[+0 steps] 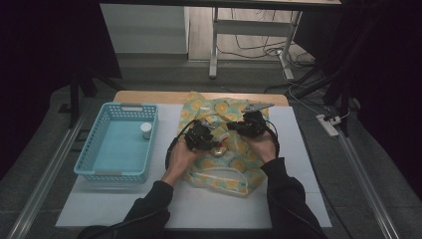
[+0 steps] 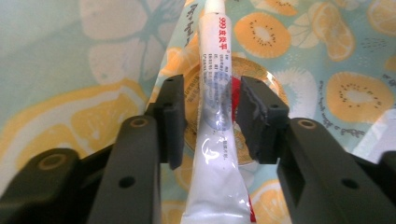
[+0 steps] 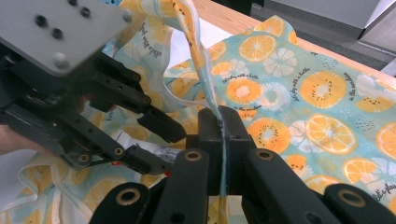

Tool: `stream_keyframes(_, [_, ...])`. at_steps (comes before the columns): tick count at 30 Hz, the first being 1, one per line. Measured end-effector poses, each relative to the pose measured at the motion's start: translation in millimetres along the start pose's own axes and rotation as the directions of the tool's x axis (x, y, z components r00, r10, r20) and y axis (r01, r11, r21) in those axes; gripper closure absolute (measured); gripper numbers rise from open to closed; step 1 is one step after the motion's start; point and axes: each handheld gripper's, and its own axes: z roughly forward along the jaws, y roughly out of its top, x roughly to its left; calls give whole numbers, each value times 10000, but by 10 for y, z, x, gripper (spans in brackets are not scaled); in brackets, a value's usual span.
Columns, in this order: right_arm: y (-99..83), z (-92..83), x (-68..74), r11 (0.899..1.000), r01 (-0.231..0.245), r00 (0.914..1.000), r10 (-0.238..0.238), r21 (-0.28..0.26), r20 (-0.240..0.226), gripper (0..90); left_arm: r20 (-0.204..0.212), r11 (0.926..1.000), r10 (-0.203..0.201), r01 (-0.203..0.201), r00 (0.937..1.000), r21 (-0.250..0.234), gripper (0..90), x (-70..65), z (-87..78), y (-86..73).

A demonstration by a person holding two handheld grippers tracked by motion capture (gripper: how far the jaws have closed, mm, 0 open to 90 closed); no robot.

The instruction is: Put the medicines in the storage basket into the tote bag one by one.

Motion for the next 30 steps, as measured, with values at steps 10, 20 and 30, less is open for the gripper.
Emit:
stream_keyframes(10, [-1, 2, 0, 10000, 4, 10000, -4, 43, 12, 889, 573, 9992, 324, -311, 9978, -231, 397, -107, -176, 15])
stream_keyframes(20, [-1, 6, 2, 10000, 10, 10000, -10, 79, 17, 889, 1441, 9988, 164, -96, 9894, -480, 219, -131, -371, -11])
stream_keyframes(30, [-3, 3, 3, 10000, 29, 10000, -29, 87, 0, 889, 2233, 9953, -315, 511, 9742, -827, 66, 12, -598, -82])
